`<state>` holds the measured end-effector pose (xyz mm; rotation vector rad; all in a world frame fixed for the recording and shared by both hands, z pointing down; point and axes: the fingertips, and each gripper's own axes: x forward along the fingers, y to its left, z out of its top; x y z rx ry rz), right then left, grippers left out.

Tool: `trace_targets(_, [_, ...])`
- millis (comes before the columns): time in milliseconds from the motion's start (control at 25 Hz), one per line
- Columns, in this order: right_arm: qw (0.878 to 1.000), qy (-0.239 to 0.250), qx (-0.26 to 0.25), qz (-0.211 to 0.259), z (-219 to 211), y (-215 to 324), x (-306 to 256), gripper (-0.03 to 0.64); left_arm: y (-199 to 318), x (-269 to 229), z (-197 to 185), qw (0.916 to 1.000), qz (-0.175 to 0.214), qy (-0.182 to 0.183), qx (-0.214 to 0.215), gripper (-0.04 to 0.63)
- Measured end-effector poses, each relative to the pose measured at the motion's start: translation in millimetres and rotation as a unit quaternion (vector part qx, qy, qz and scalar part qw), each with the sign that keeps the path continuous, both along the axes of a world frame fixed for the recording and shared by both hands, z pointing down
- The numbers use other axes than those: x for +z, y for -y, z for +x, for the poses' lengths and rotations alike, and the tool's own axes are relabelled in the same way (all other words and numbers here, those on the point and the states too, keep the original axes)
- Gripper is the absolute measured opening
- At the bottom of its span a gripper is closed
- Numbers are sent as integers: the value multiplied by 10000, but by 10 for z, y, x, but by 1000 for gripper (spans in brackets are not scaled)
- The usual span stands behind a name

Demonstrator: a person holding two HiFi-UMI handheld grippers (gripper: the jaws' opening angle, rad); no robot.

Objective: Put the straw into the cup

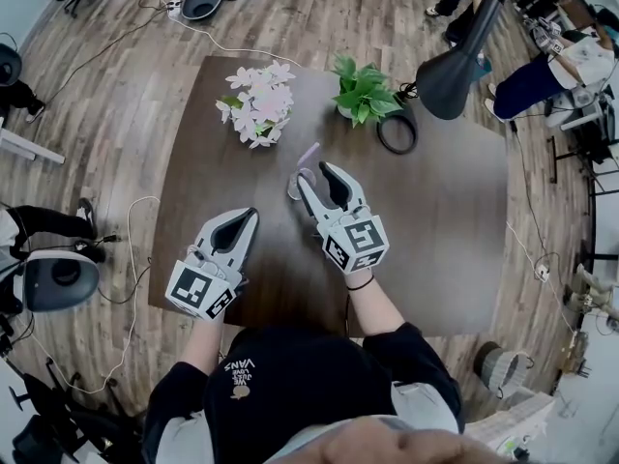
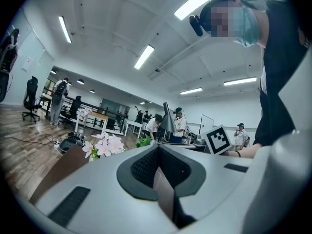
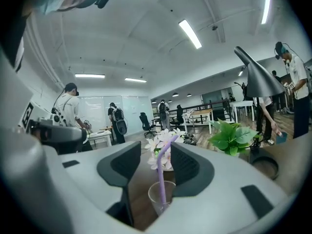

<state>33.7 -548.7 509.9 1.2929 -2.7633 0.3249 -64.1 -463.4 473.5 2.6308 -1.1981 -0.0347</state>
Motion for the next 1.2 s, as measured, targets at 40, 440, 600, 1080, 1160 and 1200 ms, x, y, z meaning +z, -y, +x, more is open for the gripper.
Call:
trace_targets(40, [10000,-10,-7,17,-2,-16,-16,181,-4,-11,12,10000,14,-10,9,9])
trace_targets(440, [9998,-38,-26,181,18,-169,-221,181,-60,-201,79,9996,245,-32,111,11])
trace_targets(600, [9991,-17,-92,406,16,-288,-400,170,-91,-275,83,9993,339,-39,147,11])
trace_targets(1080, [9974,154,91,699,157,-792,-784,20,-230,-494,170,9978,573,-78,310,9])
trace_targets(1160, [9973,136,93,711,164,-869,-805,20,-257,-538,189,9974,629,-81,338,9])
trace_targets(1200, [9973,135,100,708,168,-909,-809,20,-273,-554,197,9972,648,-81,351,11])
